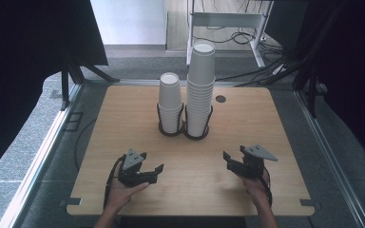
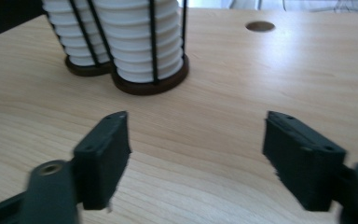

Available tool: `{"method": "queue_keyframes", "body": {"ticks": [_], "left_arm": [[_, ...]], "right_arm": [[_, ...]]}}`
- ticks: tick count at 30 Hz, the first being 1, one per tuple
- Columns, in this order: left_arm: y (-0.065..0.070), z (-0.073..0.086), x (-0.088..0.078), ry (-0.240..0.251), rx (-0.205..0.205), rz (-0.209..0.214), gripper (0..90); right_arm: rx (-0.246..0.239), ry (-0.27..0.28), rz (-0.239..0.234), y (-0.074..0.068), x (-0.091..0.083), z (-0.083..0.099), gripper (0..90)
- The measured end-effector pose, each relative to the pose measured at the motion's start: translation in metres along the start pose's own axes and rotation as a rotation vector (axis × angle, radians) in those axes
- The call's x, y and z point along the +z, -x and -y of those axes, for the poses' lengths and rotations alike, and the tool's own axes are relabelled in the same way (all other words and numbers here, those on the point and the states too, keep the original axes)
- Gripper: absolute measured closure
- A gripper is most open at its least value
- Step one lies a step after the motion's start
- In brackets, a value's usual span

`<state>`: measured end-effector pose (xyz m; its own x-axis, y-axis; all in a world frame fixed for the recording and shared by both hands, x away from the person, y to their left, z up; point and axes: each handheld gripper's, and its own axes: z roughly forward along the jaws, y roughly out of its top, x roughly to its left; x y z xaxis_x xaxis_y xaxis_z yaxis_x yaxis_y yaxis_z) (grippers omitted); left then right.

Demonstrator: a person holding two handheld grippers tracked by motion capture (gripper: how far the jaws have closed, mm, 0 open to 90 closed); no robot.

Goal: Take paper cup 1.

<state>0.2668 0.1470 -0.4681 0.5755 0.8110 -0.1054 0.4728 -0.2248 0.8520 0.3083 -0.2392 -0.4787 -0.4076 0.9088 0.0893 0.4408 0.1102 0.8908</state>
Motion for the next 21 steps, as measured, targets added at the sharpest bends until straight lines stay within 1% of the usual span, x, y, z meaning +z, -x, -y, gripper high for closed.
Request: {"method": "queue_keyframes", "body": {"ticks": [2,3,5,6,7,8,9,10,11,12,13,14,15,16,17,18,20,21], "left_arm": [[-0.001,-0.001,-0.001,0.004,0.003,-0.002,21.1],[-0.002,-0.002,-0.001,0.006,0.013,-0.009,21.1],[-0.003,-0.002,-0.002,0.01,0.013,-0.015,21.2],[-0.004,-0.003,-0.002,0.014,0.01,-0.017,21.7],[-0.004,-0.002,-0.002,0.016,0.01,-0.018,21.6],[-0.004,-0.002,-0.002,0.016,0.01,-0.018,21.6],[-0.005,-0.002,-0.002,0.016,0.021,-0.019,21.6],[-0.005,-0.002,-0.002,0.016,0.021,-0.019,21.5],[-0.005,-0.001,0.0,0.012,0.028,-0.025,21.5],[-0.005,-0.001,0.0,0.012,0.028,-0.025,21.5],[-0.004,0.0,0.002,0.008,0.027,-0.023,21.5],[-0.004,0.0,0.002,0.008,0.027,-0.023,21.5],[-0.004,0.0,0.002,0.013,0.022,-0.012,21.5],[-0.003,0.0,0.002,0.016,0.021,-0.007,21.5],[-0.003,-0.001,0.002,0.024,0.015,0.002,21.5],[-0.003,-0.001,0.003,0.026,0.013,0.003,21.5],[-0.004,-0.001,0.003,0.028,0.009,0.003,21.5],[-0.005,0.0,0.005,0.023,0.005,0.005,21.6]], "right_arm": [[-0.015,0.0,-0.016,-0.003,0.001,0.001,28.6],[-0.02,0.003,-0.021,-0.005,0.002,0.001,29.5],[-0.021,0.007,-0.027,-0.006,0.002,0.001,29.9],[-0.032,0.013,-0.049,-0.009,0.001,0.0,31.8],[-0.032,0.017,-0.059,-0.01,0.0,0.0,32.8],[-0.035,0.029,-0.066,-0.011,0.0,-0.001,34.2],[-0.04,0.039,-0.075,-0.012,0.0,-0.002,36.1],[-0.04,0.039,-0.075,-0.012,0.0,-0.002,36.1],[-0.046,0.054,-0.091,-0.014,0.001,-0.006,39.1],[-0.046,0.054,-0.091,-0.014,0.001,-0.006,39.1],[-0.04,0.059,-0.102,-0.015,0.002,-0.009,44.9],[-0.04,0.059,-0.102,-0.015,0.002,-0.009,44.9],[-0.027,0.061,-0.124,-0.018,0.005,-0.012,47.9],[-0.027,0.061,-0.124,-0.018,0.005,-0.012,47.9],[-0.033,0.065,-0.143,-0.02,0.007,-0.014,50.4],[-0.043,0.07,-0.144,-0.022,0.009,-0.015,51.2],[-0.049,0.071,-0.147,-0.023,0.009,-0.016,52.0],[-0.053,0.08,-0.16,-0.026,0.012,-0.019,54.0]]}}
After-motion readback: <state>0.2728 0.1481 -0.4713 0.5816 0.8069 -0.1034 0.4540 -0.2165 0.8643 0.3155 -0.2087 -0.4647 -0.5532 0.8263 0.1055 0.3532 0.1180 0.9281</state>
